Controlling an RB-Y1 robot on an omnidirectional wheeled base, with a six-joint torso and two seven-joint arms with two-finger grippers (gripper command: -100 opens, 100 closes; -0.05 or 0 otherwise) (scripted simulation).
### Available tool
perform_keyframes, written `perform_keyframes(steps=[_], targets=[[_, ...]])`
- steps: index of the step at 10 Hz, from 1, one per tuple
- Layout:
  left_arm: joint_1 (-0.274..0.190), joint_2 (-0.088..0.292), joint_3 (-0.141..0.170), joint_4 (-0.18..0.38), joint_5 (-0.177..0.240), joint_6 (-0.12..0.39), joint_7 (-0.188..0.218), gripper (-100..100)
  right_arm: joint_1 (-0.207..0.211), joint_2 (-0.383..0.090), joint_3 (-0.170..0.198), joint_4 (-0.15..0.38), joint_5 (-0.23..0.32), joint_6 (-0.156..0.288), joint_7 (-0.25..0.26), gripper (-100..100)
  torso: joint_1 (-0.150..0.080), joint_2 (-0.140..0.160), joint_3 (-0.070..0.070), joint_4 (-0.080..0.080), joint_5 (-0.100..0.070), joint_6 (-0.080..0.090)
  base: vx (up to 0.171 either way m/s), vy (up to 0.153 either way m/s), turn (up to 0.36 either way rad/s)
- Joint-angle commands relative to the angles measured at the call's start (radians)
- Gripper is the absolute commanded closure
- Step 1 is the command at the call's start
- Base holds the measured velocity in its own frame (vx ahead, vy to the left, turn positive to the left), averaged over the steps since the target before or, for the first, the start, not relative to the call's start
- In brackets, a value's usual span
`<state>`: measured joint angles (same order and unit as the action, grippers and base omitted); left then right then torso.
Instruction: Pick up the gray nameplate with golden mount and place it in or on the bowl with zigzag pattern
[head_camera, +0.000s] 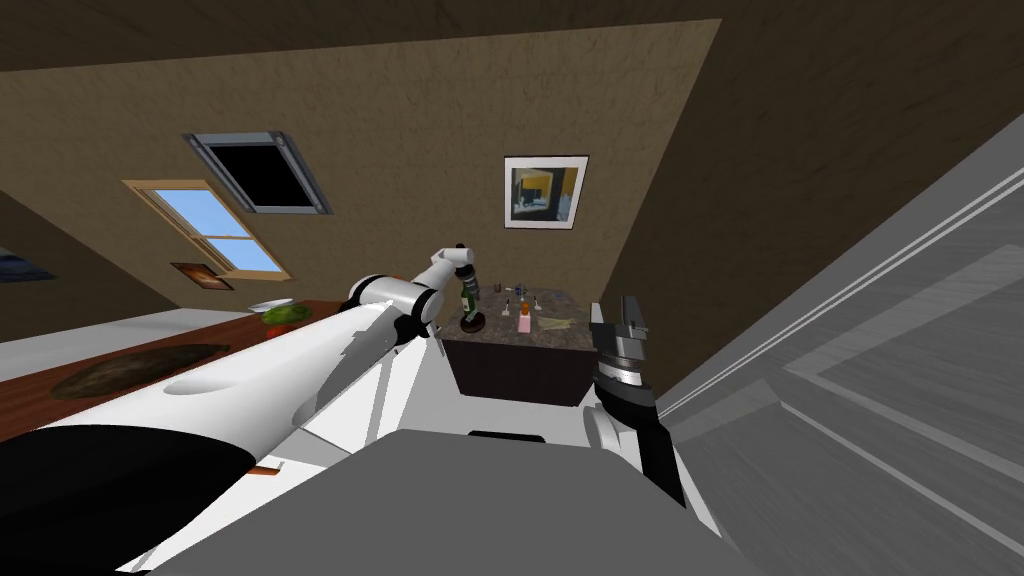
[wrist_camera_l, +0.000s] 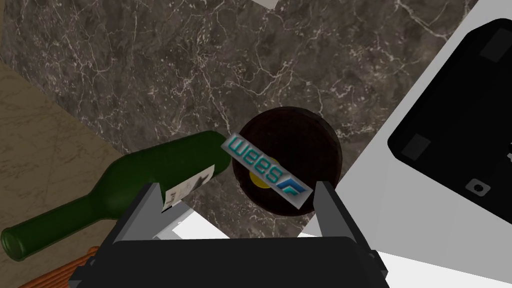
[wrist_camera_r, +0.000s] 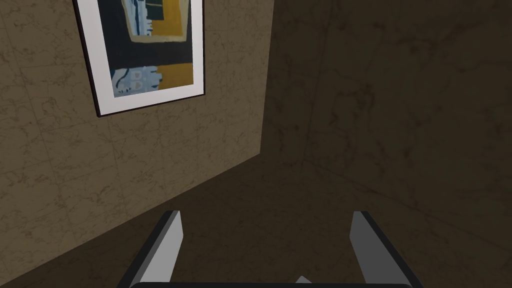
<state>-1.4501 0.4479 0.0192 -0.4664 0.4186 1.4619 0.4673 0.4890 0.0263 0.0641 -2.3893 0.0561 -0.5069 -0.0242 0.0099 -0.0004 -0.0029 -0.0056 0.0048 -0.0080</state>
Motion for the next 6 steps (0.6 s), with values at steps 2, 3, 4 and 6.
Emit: perform_keyframes(steps=[2, 3, 4, 6], targets=[[-0.007, 0.001, 0.0, 0.047, 0.0, -0.011, -0.006, -100, 0.0, 0.0, 0.0, 0.0, 0.0, 0.0, 0.0, 0, 0.0, 0.0, 0.0, 0.0, 0.0, 0.0, 0.0, 0.0, 0.0], [-0.047, -0.05, -0.001, 0.072, -0.05, -0.05, -0.05, -100, 0.0, 0.0, 0.0, 0.0, 0.0, 0.0, 0.0, 0, 0.0, 0.0, 0.0, 0.0, 0.0, 0.0, -0.069, -0.008, 0.253], [-0.11, -0.056, -0.001, 0.175, -0.058, -0.067, -0.087, -100, 0.0, 0.0, 0.0, 0.0, 0.0, 0.0, 0.0, 0, -0.001, 0.003, 0.002, 0.001, 0.0, -0.001, -0.08, -0.024, 0.137], [-0.157, -0.056, -0.001, 0.314, -0.058, -0.099, -0.099, -100, 0.0, 0.0, 0.0, 0.0, 0.0, 0.0, 0.0, 0, -0.002, 0.004, 0.003, 0.001, -0.001, 0.0, -0.023, -0.007, -0.025]])
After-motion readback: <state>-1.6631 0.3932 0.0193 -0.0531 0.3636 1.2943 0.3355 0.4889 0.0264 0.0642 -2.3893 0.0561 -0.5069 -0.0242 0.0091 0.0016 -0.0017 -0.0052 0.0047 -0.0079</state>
